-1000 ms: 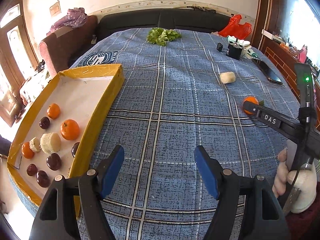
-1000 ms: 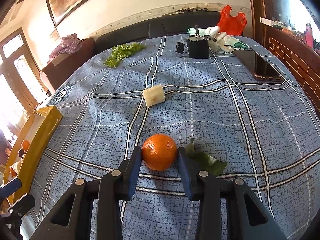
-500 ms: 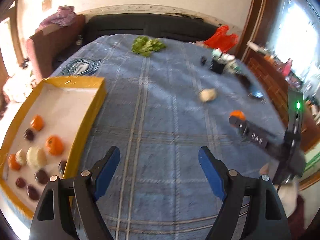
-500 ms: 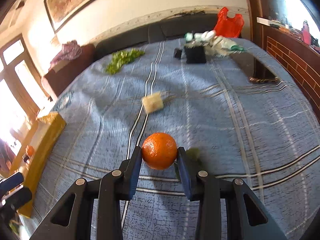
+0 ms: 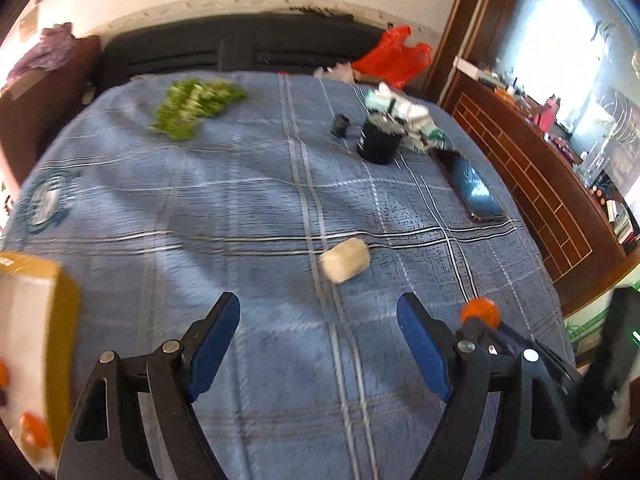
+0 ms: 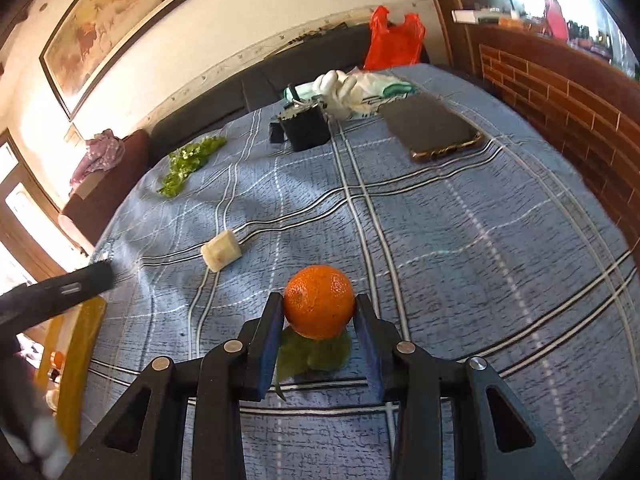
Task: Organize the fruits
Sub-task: 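Grasp the last white yam chunk with the left tool while the right tool holds the mandarin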
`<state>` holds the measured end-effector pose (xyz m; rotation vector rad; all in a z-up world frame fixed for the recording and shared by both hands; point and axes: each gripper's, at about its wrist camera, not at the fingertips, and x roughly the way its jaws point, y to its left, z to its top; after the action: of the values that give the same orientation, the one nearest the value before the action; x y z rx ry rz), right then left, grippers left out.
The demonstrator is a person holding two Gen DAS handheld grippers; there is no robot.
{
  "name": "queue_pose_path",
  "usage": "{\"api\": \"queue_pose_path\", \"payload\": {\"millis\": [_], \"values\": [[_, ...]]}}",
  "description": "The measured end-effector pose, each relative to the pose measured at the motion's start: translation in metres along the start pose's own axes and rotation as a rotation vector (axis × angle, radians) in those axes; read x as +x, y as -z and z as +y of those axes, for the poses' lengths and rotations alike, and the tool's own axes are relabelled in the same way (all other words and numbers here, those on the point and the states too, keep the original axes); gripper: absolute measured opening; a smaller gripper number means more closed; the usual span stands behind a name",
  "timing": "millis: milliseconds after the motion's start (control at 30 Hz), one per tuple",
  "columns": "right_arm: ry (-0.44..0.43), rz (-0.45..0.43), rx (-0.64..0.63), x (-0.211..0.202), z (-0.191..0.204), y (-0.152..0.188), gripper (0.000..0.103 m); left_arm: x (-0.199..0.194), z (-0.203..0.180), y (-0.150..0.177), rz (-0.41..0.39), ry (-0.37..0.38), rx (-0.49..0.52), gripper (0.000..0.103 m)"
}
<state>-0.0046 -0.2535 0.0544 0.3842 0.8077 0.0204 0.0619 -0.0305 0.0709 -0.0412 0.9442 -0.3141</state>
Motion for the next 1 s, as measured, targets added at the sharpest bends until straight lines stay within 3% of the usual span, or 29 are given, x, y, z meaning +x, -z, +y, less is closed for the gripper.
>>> {"api": "queue_pose_path", "payload": {"millis": [133,433,500,567,633,833,1000], "values": [[0.004,-0.013,0.012,-0.002,-0.003,-0.002,0.039,0.041,-0.010,-0.013,0.027,-0.007,0.050,0.080],[-0.002,-0.013,0.081,-0.006,-0.021,-0.005,0.039,0.084,-0.025,-0.021,0.058,-0.006,0.165,0.079],[-0.001,-0.008,0.077,-0.004,-0.020,-0.005,0.039,0.089,-0.028,-0.020,0.067,-0.005,0.185,0.071],[-0.002,-0.004,0.075,-0.003,-0.019,-0.005,0.039,0.095,-0.030,-0.018,0.094,0.007,0.196,0.048],[0.002,-0.004,0.068,-0.002,-0.018,-0.005,0.039,0.093,-0.031,-0.016,0.078,-0.018,0.212,0.040],[0.001,-0.002,0.050,0.000,-0.015,-0.005,0.039,0.078,-0.024,-0.008,0.058,-0.028,0.173,0.040],[0.004,-0.014,0.023,-0.003,-0.009,-0.004,0.039,0.042,-0.020,0.005,0.021,-0.028,0.148,0.040]]}}
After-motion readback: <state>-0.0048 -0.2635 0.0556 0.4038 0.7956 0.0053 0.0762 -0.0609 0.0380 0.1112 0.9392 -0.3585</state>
